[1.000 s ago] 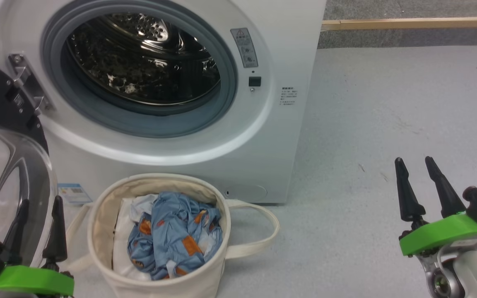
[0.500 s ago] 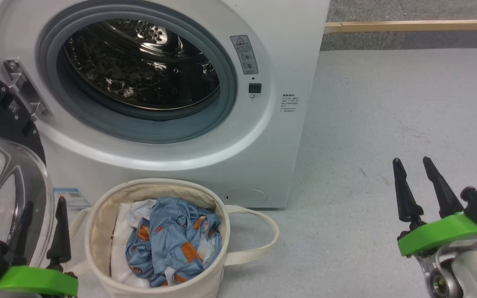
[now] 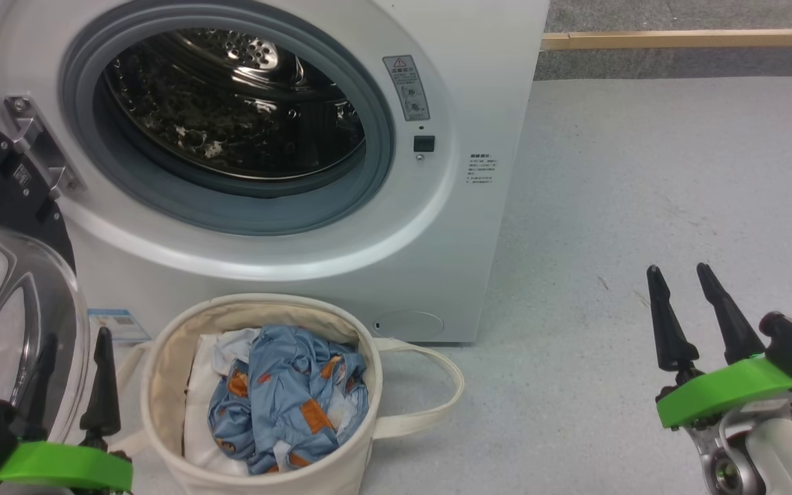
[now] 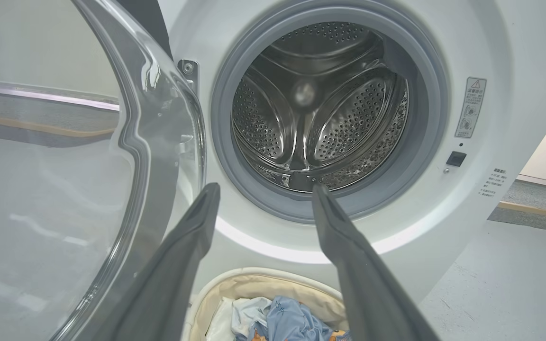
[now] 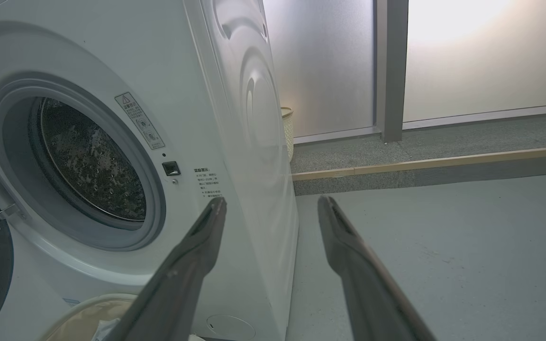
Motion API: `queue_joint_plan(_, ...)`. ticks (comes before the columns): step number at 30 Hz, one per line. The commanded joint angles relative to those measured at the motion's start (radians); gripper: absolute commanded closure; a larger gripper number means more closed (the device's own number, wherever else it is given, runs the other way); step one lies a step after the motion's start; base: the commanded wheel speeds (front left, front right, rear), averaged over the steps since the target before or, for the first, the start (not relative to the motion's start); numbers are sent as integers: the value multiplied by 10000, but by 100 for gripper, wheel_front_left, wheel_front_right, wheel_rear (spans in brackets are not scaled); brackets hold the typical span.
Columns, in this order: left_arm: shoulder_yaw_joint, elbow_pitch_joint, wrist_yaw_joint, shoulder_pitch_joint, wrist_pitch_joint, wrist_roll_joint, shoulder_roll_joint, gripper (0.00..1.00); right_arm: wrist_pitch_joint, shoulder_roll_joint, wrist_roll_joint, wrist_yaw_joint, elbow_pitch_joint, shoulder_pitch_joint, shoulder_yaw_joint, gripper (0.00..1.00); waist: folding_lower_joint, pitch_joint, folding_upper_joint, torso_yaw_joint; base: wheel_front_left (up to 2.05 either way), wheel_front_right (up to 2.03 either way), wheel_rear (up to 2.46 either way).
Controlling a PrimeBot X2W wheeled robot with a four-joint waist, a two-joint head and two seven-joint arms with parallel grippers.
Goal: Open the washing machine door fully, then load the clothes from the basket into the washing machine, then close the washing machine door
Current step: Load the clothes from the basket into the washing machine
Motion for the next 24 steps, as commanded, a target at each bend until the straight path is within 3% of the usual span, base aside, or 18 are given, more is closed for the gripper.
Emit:
queue_joint_plan(1, 394, -393, -65, -475, -120, 64, 184, 0, -124, -83, 39, 8, -305, -427, 129, 0, 0, 12, 0, 2, 0, 0, 0)
queue_joint_plan(17, 270, -567, -98, -505, -120, 147, 139, 0, -124, -40, -5, 8, -339, -439, 152, 0, 0, 101, 0, -2, 4, -2, -2)
queue_joint_plan(24, 253, -636, -109, -495, -120, 172, 153, 0, -124, -43, -16, 8, -370, -435, 147, 0, 0, 154, 0, 14, 86, -63, -23)
